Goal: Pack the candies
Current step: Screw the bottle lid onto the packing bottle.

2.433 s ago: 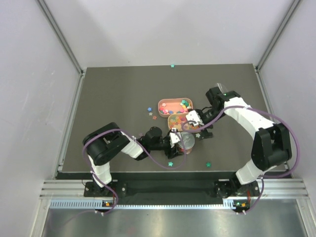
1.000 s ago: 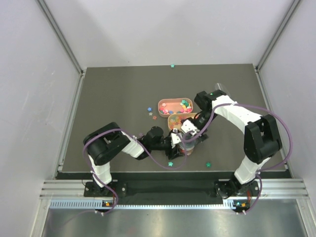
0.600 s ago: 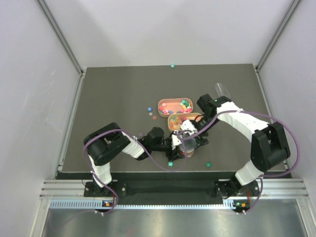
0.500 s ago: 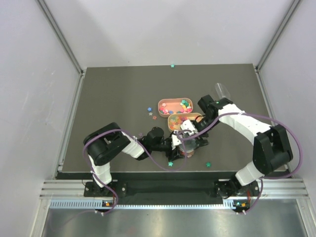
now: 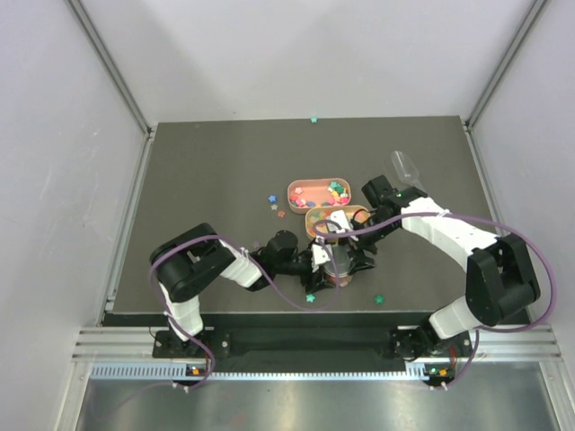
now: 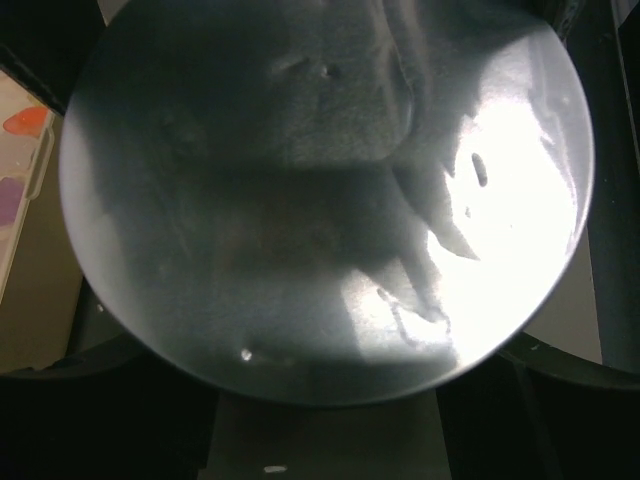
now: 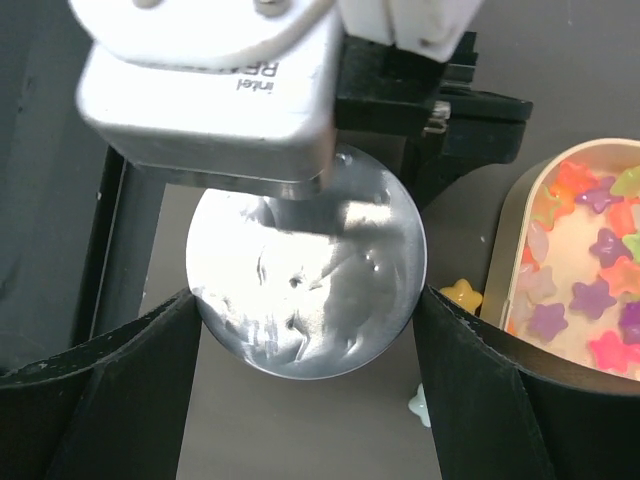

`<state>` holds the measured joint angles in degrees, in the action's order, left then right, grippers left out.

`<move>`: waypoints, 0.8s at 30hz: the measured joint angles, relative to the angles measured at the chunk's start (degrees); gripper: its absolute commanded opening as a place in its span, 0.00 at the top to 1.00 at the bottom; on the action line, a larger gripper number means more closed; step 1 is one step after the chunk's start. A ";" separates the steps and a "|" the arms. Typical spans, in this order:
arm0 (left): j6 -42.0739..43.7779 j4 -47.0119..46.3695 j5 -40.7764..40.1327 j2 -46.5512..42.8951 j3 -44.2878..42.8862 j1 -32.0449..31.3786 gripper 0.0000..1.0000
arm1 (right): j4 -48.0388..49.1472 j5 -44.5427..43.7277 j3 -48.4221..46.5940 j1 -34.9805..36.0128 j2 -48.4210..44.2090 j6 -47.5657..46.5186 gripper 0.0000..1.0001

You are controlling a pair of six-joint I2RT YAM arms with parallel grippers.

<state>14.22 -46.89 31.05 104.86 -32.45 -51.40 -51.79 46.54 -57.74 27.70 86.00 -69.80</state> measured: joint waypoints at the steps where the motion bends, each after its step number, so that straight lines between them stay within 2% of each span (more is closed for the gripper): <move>1: -0.13 0.09 -0.07 -0.11 0.02 0.00 0.68 | 0.46 -0.02 0.09 0.00 -0.04 1.18 0.27; 13: -0.33 0.59 -2.43 -0.87 0.48 -0.20 0.71 | -0.26 -1.77 -2.08 0.09 3.52 12.48 0.29; 20: -0.57 0.59 -3.06 -1.01 0.59 -0.37 0.71 | -0.15 -3.37 -1.90 0.35 3.32 17.38 0.24; 21: -0.57 0.59 -3.10 -1.03 0.61 -0.39 0.72 | 0.00 -3.43 -1.75 0.35 3.04 17.62 0.20; 22: -0.59 0.61 -3.23 -1.09 0.61 -0.42 0.72 | 0.15 -3.45 -1.55 0.35 2.86 17.79 0.08; 23: -0.61 0.63 -3.28 -1.09 0.61 -0.46 0.72 | 0.13 -3.48 -1.53 0.35 2.75 17.68 0.01; 24: -0.66 0.63 -3.56 -1.09 0.61 -0.46 0.72 | 0.20 -3.52 -1.49 0.35 2.56 17.64 0.00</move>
<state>13.56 -46.26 27.49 103.77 -31.83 -51.86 -51.59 43.03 -59.22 28.05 88.55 -52.16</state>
